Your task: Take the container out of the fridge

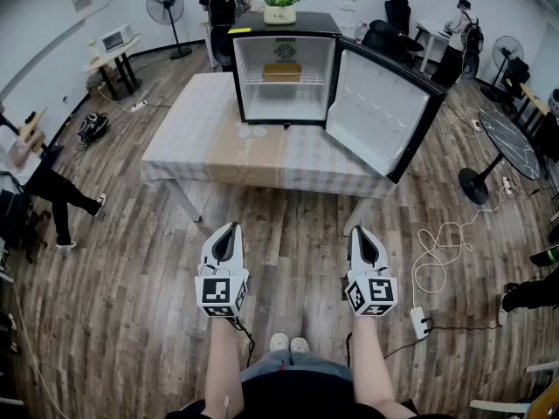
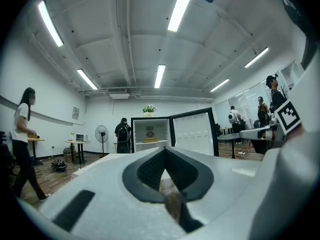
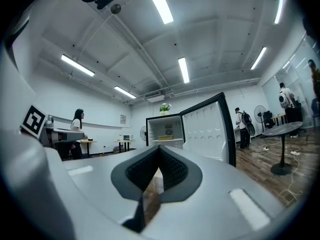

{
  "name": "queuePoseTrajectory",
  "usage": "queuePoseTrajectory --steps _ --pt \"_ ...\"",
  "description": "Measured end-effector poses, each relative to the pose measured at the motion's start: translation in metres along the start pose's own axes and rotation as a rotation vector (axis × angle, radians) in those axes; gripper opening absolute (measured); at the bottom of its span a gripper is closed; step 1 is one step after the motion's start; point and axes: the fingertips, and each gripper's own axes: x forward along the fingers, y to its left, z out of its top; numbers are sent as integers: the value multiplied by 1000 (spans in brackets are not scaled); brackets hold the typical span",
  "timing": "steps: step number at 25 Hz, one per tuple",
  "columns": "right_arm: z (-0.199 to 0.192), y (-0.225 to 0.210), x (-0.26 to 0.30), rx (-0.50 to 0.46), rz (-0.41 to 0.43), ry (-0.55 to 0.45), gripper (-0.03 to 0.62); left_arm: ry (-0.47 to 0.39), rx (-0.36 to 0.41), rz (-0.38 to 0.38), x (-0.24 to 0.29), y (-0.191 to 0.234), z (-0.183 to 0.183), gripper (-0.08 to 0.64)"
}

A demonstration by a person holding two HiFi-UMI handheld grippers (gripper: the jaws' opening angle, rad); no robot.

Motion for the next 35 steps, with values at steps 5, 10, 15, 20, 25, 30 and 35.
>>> queuePoseTrajectory --steps 5,10,15,20,25,30,35 --pt "2 -2 2 4 3 -5 11 0 -1 0 3 -1 0 5" --pt "2 -4 3 12 3 -8 11 0 0 -2 4 -2 1 5" --pt "4 -4 4 10 -1 -3 11 3 0 -2 5 -1 2 5" --pt "3 -2 8 23 12 -17 11 9 0 -1 7 2 -1 5" --pt "5 2 14 30 30 -29 11 16 -6 4 11 7 -3 5" --pt "4 7 23 34 59 -33 79 17 -11 0 17 10 -8 5" --pt "1 11 35 32 67 -31 137 17 -16 -8 26 18 -12 5"
